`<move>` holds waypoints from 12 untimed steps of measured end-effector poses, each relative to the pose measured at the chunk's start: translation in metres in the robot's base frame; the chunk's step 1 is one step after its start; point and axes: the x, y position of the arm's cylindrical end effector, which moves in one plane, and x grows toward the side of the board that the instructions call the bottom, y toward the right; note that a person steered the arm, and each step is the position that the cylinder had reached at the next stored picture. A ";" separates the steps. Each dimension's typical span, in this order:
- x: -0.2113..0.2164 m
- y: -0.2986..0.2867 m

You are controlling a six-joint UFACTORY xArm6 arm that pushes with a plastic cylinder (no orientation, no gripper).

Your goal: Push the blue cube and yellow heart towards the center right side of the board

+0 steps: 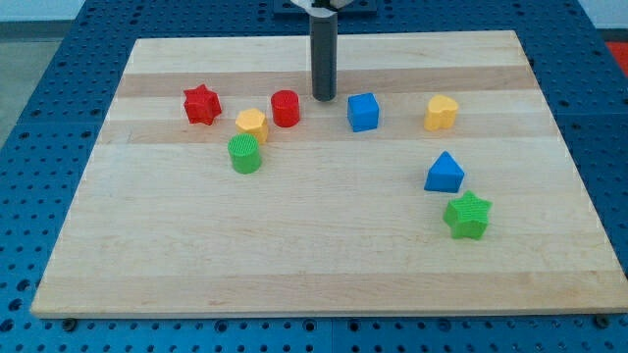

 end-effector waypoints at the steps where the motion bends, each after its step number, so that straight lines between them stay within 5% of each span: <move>1: 0.013 0.000; 3: 0.050 0.007; 12: 0.037 0.059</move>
